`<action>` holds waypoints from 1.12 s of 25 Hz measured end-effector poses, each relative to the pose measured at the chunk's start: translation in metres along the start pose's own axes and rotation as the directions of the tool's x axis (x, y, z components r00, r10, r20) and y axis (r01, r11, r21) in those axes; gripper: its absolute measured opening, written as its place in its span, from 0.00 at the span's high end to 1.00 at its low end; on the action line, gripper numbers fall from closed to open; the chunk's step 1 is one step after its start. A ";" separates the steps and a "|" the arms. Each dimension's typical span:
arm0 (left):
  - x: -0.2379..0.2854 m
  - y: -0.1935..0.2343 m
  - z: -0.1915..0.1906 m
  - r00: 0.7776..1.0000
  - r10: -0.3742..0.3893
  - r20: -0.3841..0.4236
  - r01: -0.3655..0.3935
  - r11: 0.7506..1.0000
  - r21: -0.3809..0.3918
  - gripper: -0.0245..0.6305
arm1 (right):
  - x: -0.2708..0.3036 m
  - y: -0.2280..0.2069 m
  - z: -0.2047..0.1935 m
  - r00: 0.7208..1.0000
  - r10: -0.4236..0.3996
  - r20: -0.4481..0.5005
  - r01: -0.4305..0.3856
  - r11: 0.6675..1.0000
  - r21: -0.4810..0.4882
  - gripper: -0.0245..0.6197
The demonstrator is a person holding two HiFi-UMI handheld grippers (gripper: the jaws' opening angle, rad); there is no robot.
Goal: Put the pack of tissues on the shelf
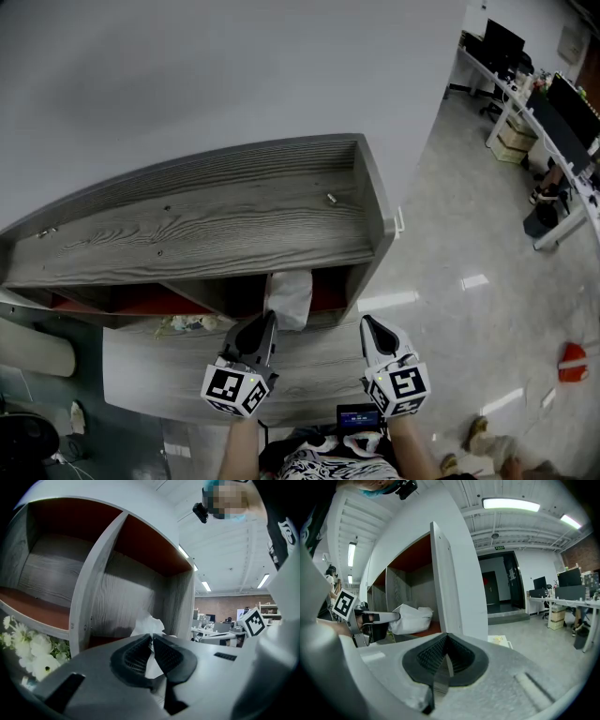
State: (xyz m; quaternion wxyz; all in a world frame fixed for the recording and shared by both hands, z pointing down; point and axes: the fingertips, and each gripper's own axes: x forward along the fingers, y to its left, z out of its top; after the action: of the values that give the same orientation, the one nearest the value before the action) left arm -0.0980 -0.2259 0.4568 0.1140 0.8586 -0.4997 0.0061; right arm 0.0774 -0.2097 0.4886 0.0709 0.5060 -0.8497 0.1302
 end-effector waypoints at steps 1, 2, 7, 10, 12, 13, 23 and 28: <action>0.001 0.001 0.000 1.000 0.005 0.000 -0.005 1.000 0.002 0.95 | 0.001 -0.001 0.000 1.000 0.000 -0.001 0.000 1.000 0.000 0.96; 0.002 0.002 0.000 1.000 0.011 0.000 -0.011 1.000 0.004 0.95 | 0.002 -0.002 0.000 1.000 0.000 -0.002 0.000 1.000 0.001 0.96; 0.009 0.009 0.000 0.999 0.049 -0.005 -0.049 0.999 0.014 0.95 | 0.005 -0.008 -0.001 1.000 -0.001 -0.007 0.001 1.000 0.000 0.96; 0.013 0.011 0.005 0.997 0.071 -0.013 -0.071 0.997 0.025 0.95 | 0.007 -0.012 0.000 1.000 -0.002 -0.009 0.002 1.000 0.002 0.95; 0.016 0.013 0.006 0.996 0.087 -0.018 -0.087 0.996 0.022 0.95 | 0.008 -0.014 0.001 1.000 -0.001 -0.007 0.001 1.000 0.003 0.96; 0.018 0.014 0.005 0.995 0.096 -0.018 -0.095 0.995 0.019 0.95 | 0.009 -0.015 0.002 1.000 -0.001 -0.006 0.001 1.000 0.003 0.96; 0.027 0.022 0.002 0.988 0.148 -0.030 -0.148 0.989 0.010 0.95 | 0.009 -0.022 -0.002 1.000 -0.006 -0.009 0.006 1.000 0.012 0.96; 0.029 0.025 -0.002 0.985 0.170 -0.035 -0.170 0.985 0.010 0.95 | 0.009 -0.022 -0.001 1.000 0.003 -0.003 -0.003 1.000 0.022 0.96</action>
State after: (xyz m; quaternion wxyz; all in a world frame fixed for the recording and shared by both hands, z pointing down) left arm -0.1053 -0.2620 0.4668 0.1189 0.8129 -0.5692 0.0328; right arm 0.0923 -0.2268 0.4953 0.0663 0.5052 -0.8489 0.1404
